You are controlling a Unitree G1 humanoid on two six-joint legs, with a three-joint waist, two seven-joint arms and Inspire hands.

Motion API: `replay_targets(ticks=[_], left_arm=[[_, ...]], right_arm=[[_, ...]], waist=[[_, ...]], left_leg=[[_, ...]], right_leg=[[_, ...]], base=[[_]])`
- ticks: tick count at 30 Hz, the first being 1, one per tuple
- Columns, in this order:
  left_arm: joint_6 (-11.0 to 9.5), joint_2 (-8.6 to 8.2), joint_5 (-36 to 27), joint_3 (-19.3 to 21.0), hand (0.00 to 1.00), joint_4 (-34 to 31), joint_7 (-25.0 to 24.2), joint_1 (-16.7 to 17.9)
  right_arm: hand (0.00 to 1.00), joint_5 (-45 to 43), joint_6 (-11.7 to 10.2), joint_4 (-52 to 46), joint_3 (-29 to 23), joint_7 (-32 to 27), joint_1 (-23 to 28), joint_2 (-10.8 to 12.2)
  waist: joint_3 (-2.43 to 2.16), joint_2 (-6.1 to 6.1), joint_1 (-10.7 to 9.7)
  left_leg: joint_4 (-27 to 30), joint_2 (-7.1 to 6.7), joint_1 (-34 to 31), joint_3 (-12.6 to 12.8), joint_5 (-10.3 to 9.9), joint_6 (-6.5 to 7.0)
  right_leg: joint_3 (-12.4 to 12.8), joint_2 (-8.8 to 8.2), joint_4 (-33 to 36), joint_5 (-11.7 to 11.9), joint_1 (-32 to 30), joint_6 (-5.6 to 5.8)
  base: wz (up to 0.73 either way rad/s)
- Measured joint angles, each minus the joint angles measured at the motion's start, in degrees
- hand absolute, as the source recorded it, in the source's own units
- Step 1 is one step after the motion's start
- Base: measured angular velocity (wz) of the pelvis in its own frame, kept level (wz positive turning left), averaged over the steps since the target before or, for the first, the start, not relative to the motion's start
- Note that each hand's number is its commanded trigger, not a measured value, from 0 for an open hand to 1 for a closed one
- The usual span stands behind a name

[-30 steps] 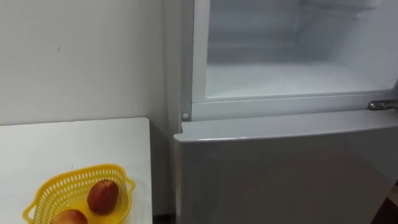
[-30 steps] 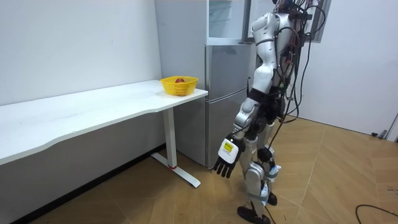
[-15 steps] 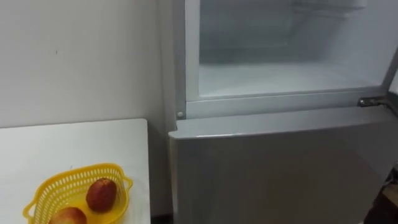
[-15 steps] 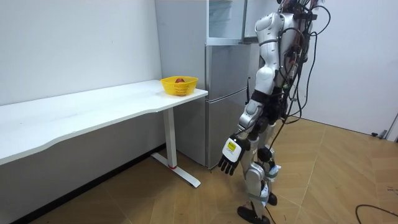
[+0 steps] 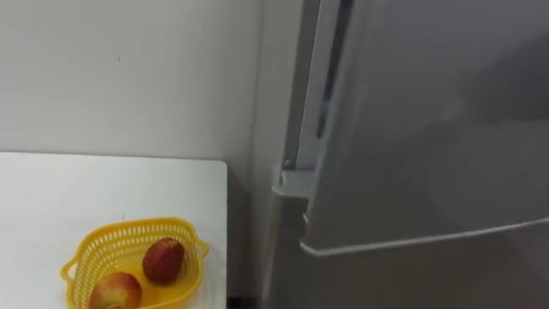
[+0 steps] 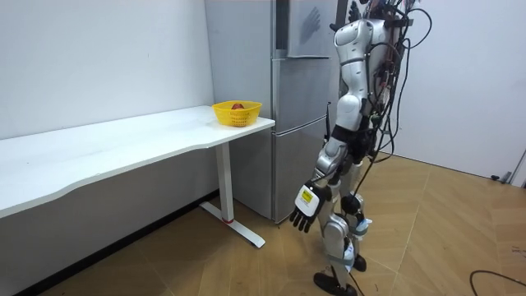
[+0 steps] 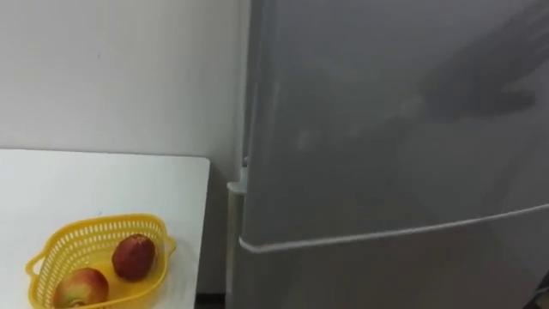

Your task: Retrieve from the upper fridge

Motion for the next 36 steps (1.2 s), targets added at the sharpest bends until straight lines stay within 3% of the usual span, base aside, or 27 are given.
replay_targets(ticks=[4,12,19,36], left_arm=[[0.1,-0.01,0.0,-0.9,0.0,1.3,0.4,-0.5],[0.5,-0.14,0.2,-0.9,0.0,2.4,-0.8,-0.8],[1.4,-0.14,0.2,-0.9,0.0,2.5,-2.4,-0.7],[1.6,-0.14,0.6,-0.8,0.0,2.1,-2.3,-0.3]], right_arm=[[0.0,0.4,-0.2,0.0,1.2,2.6,-0.1,0.0],[0.0,2.6,-0.2,0.1,1.2,4.2,-0.9,0.0],[0.0,2.5,-0.2,0.1,1.2,4.8,-0.9,0.0],[0.0,2.4,-0.2,0.1,1.0,4.6,-0.9,0.0]], waist=[[-0.21,0.53,0.7],[-0.02,1.33,2.5],[-0.12,0.9,3.2],[-0.35,0.64,2.7]], left_leg=[[0.0,-0.04,0.0,-1.0,0.0,0.0],[0.0,-0.01,0.0,-1.9,0.0,0.0],[0.0,-0.17,-0.2,-2.9,0.0,0.0],[0.0,-0.22,0.0,-3.1,0.0,0.0]], right_leg=[[-1.1,-0.13,-0.5,0.0,0.4,0.02],[-2.4,-0.36,-1.5,0.0,1.2,0.0],[-3.0,-0.23,-1.6,0.0,1.5,0.02],[-3.7,-0.22,-2.5,0.0,2.5,0.03]], base=[[0.15],[0.11],[0.07],[0.01]])
